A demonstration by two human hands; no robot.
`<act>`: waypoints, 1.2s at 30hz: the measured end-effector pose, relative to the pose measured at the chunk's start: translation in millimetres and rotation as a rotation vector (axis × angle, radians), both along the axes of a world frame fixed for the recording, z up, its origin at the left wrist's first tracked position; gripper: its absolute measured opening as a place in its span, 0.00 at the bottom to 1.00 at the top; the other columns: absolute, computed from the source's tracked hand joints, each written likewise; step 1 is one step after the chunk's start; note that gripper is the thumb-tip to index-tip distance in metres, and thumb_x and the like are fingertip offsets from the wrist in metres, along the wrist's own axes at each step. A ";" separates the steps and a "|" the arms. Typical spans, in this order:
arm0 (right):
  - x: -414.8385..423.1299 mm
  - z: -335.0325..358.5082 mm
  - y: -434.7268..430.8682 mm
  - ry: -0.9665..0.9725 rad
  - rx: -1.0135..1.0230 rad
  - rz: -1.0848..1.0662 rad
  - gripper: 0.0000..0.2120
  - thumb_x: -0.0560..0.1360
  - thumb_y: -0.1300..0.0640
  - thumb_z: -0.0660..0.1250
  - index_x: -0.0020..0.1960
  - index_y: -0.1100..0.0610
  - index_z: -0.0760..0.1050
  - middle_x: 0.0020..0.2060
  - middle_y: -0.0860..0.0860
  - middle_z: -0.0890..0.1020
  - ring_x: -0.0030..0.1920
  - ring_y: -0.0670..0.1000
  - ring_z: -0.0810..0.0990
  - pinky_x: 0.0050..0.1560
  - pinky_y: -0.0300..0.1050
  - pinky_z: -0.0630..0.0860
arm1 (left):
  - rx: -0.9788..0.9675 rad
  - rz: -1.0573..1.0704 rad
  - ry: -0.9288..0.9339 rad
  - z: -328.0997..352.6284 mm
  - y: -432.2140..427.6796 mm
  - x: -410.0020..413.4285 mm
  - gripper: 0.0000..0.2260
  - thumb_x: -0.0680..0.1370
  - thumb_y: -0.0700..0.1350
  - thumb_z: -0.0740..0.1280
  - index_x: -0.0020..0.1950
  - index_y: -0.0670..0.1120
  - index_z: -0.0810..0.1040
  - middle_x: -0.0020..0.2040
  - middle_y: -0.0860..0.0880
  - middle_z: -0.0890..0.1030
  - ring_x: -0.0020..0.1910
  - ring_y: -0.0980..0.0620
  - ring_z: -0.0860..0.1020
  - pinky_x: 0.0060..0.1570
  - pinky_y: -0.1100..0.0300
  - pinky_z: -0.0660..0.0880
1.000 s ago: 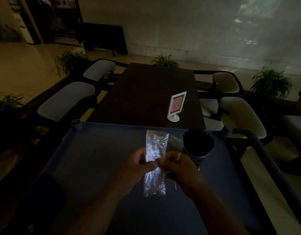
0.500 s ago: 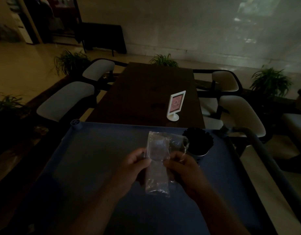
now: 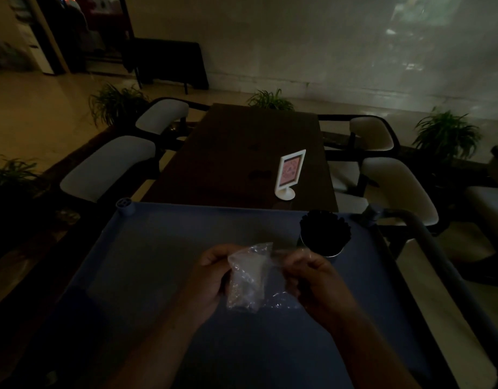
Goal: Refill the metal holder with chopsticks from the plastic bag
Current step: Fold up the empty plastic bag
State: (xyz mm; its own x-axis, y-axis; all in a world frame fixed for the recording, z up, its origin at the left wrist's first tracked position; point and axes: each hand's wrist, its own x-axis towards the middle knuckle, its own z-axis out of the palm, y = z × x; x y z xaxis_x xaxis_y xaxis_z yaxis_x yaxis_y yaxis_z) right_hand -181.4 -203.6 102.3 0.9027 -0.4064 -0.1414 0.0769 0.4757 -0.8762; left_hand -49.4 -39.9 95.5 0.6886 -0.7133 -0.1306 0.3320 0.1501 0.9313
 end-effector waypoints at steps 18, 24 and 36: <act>-0.6 -10.0 7.3 0.038 0.208 -0.109 0.19 0.77 0.51 0.62 0.66 0.57 0.75 0.60 0.59 0.82 0.59 0.60 0.81 0.57 0.55 0.78 | 0.061 0.013 -0.043 3.5 2.6 4.6 0.11 0.69 0.53 0.75 0.47 0.51 0.84 0.47 0.46 0.86 0.44 0.46 0.86 0.37 0.54 0.81; 1.8 -15.3 43.2 0.086 0.308 0.053 0.33 0.76 0.34 0.56 0.69 0.57 0.73 0.66 0.58 0.78 0.67 0.59 0.76 0.70 0.61 0.66 | -0.084 0.071 0.205 6.2 0.9 -0.2 0.22 0.70 0.42 0.73 0.64 0.42 0.76 0.57 0.40 0.83 0.53 0.41 0.83 0.42 0.52 0.81; 20.7 -3.3 64.5 0.100 -0.256 -0.152 0.25 0.68 0.62 0.78 0.62 0.54 0.74 0.53 0.51 0.85 0.53 0.49 0.84 0.46 0.41 0.82 | 0.344 0.306 -0.265 -4.5 -12.6 -31.0 0.09 0.75 0.48 0.67 0.47 0.65 0.76 0.44 0.59 0.84 0.41 0.62 0.83 0.40 0.58 0.79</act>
